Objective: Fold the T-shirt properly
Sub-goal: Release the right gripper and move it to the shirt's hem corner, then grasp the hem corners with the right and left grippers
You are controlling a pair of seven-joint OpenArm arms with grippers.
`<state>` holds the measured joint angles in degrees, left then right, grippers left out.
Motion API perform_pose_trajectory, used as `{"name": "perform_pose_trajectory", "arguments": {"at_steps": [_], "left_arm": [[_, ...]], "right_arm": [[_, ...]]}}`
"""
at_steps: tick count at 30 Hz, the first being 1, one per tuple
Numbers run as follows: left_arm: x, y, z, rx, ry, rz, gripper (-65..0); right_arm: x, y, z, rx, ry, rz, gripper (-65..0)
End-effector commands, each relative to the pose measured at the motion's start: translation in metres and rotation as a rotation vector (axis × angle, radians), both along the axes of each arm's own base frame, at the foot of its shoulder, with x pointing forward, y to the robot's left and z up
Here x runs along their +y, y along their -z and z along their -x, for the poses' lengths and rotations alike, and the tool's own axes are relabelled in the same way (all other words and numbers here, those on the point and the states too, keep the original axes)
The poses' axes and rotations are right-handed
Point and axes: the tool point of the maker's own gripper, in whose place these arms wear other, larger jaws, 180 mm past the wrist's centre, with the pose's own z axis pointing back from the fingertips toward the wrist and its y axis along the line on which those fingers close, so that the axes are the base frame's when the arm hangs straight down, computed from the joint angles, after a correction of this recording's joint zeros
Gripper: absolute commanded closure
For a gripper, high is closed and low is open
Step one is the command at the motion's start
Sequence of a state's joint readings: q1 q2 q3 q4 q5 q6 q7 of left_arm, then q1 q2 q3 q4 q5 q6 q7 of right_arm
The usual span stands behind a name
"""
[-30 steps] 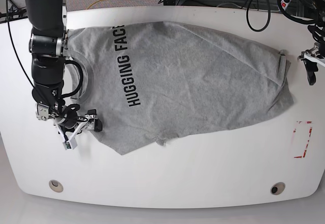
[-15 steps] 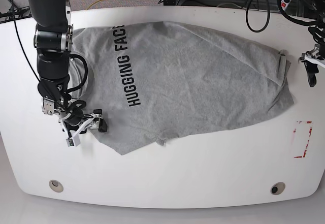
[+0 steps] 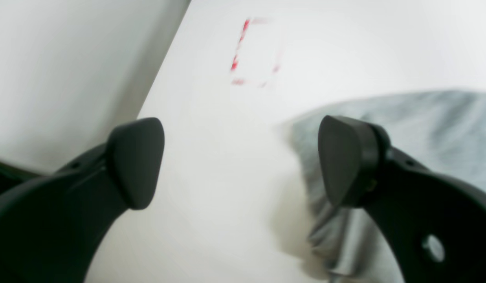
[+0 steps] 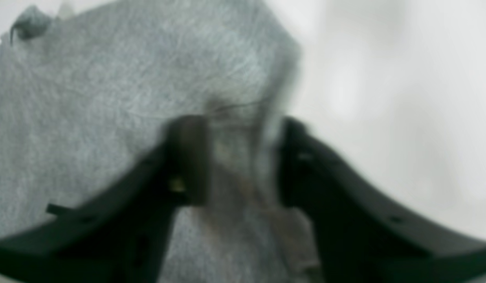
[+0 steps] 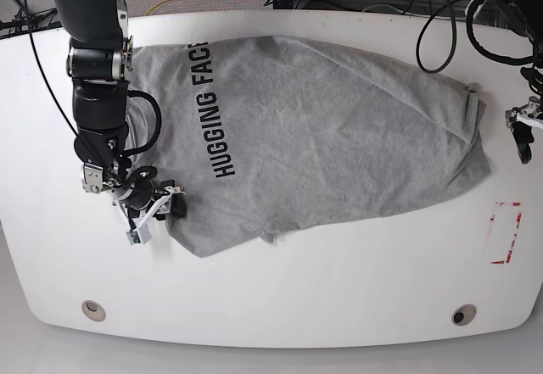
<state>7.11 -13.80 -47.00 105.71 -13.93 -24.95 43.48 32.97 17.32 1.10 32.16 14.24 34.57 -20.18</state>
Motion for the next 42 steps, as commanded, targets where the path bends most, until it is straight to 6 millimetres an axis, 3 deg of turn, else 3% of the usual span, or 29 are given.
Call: {"name": "perform_pose_trajectory", "arguments": {"at_steps": [1,3,4,9,15,23,32,38,42], "left_arm": [[0.011,-0.001,-0.008,-0.022,-0.02,0.011,-59.3],[0.016,0.012,-0.013,-0.008,-0.038,0.051,-59.3],[0.019,0.019,-0.015,0.001,-0.046,0.076,-59.3],[0.023,0.044,-0.029,0.015,-0.067,0.176,-59.3],[-0.001,0.078,-0.055,0.077,-0.007,0.268,-59.3],[-0.021,0.106,-0.08,0.125,0.027,0.367,-59.3],[-0.035,0.12,-0.096,0.155,0.049,0.429,-59.0],[-0.043,0.138,-0.102,0.154,0.05,0.477,-44.9],[-0.043,0.139,-0.103,0.14,0.048,0.48,-37.2]], "right_arm": [[-0.003,-0.007,-0.005,0.0,-0.016,0.021,-9.0],[-0.003,-0.007,-0.005,0.0,-0.017,0.02,-0.6],[-0.003,-0.007,-0.005,0.0,-0.017,0.02,0.0],[-0.004,-0.008,-0.005,0.0,-0.016,0.021,0.0],[-0.004,-0.009,-0.006,-0.003,-0.017,0.022,0.0],[-0.002,-0.022,-0.014,-0.05,-0.029,0.033,0.0],[-0.002,-0.024,-0.015,-0.054,-0.029,0.033,0.0],[-0.001,-0.024,-0.015,-0.053,-0.028,0.032,0.0],[-0.002,-0.023,-0.014,-0.051,-0.03,0.034,0.0]]}}
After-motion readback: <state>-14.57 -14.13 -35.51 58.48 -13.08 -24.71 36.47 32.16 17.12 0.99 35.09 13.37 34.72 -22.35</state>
